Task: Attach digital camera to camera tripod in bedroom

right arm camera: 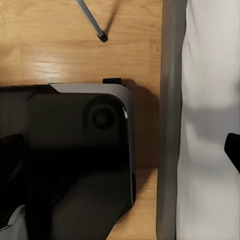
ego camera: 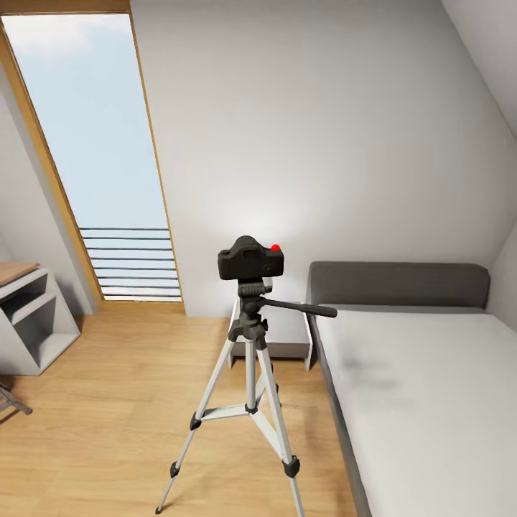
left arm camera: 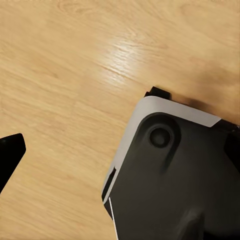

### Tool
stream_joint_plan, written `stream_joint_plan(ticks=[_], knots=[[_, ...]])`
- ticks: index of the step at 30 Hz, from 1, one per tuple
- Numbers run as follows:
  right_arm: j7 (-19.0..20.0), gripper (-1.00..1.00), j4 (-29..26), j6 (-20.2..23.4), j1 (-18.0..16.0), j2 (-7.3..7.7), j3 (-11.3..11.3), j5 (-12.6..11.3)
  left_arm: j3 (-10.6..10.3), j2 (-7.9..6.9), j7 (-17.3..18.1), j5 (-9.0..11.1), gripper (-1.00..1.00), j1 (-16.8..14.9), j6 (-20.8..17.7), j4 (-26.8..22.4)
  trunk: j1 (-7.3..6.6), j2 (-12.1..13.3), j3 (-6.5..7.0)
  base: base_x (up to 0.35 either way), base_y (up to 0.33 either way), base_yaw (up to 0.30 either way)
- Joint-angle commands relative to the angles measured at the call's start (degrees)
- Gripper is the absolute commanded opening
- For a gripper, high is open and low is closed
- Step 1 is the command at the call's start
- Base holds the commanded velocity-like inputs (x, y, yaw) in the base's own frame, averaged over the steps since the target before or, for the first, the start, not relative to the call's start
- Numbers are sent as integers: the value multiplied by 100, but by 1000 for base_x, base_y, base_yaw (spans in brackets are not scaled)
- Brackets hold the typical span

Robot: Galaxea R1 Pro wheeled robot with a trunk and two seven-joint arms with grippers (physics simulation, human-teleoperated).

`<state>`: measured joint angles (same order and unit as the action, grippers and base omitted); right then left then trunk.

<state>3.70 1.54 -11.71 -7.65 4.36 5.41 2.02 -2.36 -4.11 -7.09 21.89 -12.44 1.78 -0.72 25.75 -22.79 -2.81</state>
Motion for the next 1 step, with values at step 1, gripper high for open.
stream_joint_plan(ticks=[1], knots=[[26, 100, 18, -33, -10, 3, 48, 16, -30, 0, -12, 34, 100, -5, 15, 2, 3, -12, -13, 0, 0, 0]])
